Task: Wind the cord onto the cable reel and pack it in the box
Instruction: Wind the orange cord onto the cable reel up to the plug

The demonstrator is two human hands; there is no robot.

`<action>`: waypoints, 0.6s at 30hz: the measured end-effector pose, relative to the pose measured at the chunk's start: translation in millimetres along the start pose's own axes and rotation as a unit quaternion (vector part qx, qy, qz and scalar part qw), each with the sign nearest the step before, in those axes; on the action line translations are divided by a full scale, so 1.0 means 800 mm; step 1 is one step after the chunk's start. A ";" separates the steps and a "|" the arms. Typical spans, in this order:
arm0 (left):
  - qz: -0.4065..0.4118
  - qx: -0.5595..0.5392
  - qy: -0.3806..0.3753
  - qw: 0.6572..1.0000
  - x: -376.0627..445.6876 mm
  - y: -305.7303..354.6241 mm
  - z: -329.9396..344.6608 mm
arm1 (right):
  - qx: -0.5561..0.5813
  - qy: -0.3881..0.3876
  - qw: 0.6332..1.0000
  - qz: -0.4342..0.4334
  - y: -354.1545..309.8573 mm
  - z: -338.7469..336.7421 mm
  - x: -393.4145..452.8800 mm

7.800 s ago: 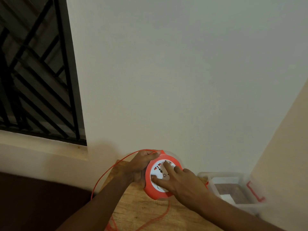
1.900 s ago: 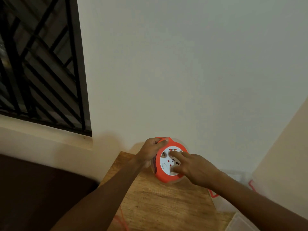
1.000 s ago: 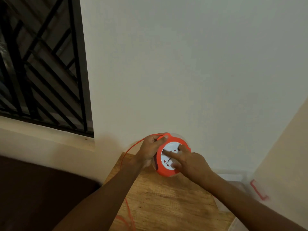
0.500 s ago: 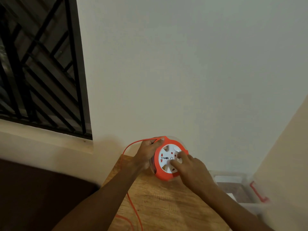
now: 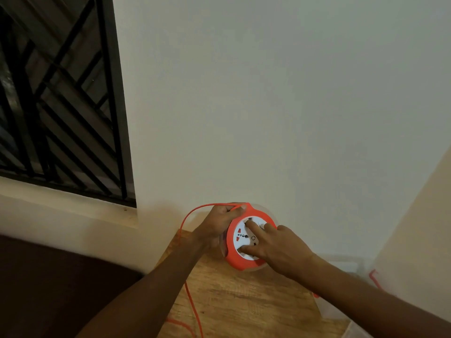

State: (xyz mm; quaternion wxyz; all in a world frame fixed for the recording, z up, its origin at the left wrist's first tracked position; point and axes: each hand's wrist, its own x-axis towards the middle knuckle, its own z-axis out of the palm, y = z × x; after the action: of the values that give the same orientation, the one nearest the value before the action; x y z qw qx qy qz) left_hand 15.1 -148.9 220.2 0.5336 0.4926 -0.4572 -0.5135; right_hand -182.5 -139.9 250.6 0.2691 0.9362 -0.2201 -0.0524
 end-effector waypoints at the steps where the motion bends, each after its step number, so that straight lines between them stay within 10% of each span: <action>1: -0.004 -0.003 0.001 1.000 0.000 0.002 0.000 | -0.003 -0.014 1.000 0.010 0.000 0.003 0.002; 8: -0.018 0.010 -0.008 1.000 0.000 0.000 0.001 | -0.025 -0.034 0.999 -0.021 0.010 0.001 0.014; 11: -0.023 -0.052 0.005 0.998 0.002 -0.002 0.007 | 0.050 0.006 0.991 0.121 0.009 -0.002 0.014; 18: 0.008 -0.114 0.038 0.993 0.005 0.000 0.031 | 0.353 0.081 0.842 0.400 -0.011 0.022 0.024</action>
State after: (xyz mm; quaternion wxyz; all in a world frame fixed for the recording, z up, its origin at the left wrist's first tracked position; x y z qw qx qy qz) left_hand -9.5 -154.1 222.7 0.6070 0.4441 -0.3789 -0.5392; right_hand -166.1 -150.2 231.4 -0.0656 0.7993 -0.5565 0.2170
